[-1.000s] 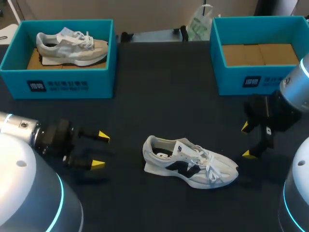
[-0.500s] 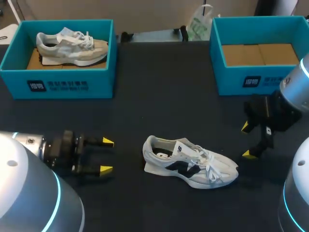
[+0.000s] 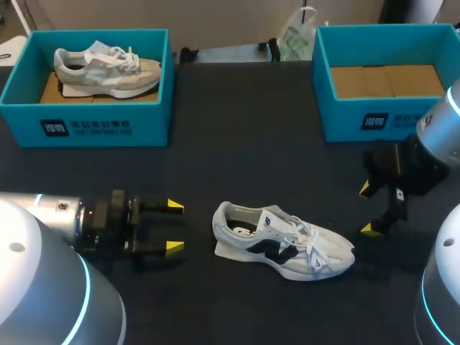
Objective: Take the shoe out of the shoebox, open the shoe tongue, remove and reinsert the insole, then place the shoe into the shoebox
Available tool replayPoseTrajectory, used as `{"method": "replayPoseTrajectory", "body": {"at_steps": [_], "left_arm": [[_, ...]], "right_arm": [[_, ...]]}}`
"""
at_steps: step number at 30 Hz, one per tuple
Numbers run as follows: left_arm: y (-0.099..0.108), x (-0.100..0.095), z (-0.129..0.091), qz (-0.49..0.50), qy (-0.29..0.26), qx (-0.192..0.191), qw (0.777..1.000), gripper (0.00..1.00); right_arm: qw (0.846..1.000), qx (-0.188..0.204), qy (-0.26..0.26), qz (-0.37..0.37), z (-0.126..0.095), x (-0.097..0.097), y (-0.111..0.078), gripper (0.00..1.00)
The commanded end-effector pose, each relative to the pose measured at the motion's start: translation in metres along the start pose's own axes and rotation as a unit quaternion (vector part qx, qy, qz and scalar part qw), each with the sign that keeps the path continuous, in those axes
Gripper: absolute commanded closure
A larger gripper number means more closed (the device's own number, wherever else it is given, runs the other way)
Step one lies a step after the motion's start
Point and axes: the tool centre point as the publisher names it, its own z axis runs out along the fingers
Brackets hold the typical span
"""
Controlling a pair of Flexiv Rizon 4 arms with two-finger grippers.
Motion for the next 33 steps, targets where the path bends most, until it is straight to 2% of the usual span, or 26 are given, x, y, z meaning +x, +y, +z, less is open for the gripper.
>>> {"method": "replayPoseTrajectory", "body": {"at_steps": [1,18,33], "left_arm": [[0.0,0.001,0.0,0.0,-0.001,0.0,1.0,0.0],[0.006,-0.023,0.04,0.014,0.058,-0.002,0.998,0.0],[0.004,-0.014,0.069,0.033,0.114,-0.01,0.993,0.0]], "right_arm": [[1.0,0.0,-0.001,0.0,0.0,0.001,0.0,0.0],[1.0,0.0,-0.001,0.0,0.0,0.001,0.0,0.0],[1.0,0.0,-0.001,0.0,0.0,0.001,0.0,0.0]]}}
